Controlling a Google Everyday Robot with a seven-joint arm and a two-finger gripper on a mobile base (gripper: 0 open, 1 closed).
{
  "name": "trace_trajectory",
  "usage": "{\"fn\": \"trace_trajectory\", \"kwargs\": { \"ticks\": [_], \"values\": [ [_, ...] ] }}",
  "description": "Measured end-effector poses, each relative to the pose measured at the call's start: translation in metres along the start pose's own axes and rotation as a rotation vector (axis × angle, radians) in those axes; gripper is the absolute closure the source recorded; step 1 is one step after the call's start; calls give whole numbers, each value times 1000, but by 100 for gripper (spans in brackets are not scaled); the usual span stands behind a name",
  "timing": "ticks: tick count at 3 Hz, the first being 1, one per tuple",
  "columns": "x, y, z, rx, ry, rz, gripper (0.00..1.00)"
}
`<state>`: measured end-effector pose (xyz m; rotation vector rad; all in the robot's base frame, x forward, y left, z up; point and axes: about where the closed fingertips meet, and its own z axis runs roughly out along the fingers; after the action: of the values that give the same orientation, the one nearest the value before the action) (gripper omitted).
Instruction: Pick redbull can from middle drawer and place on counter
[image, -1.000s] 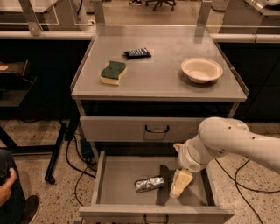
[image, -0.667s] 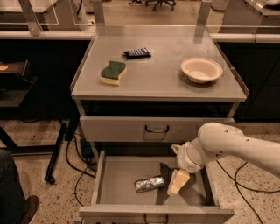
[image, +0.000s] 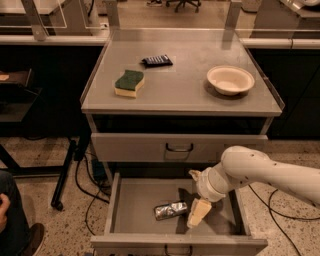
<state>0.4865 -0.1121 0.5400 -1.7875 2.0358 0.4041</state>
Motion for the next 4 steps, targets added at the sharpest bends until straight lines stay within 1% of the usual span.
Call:
{"fn": "trace_trajectory", "kwargs": {
  "ticks": [1,2,3,4],
  "values": [
    [-3,-5,32,-15,-28,-45,0],
    [-3,-5,32,-16,-28,-45,0],
    [-1,-27,73,12,-69,-81,0],
    [0,-27,77,8,-73,-83,0]
  ]
}}
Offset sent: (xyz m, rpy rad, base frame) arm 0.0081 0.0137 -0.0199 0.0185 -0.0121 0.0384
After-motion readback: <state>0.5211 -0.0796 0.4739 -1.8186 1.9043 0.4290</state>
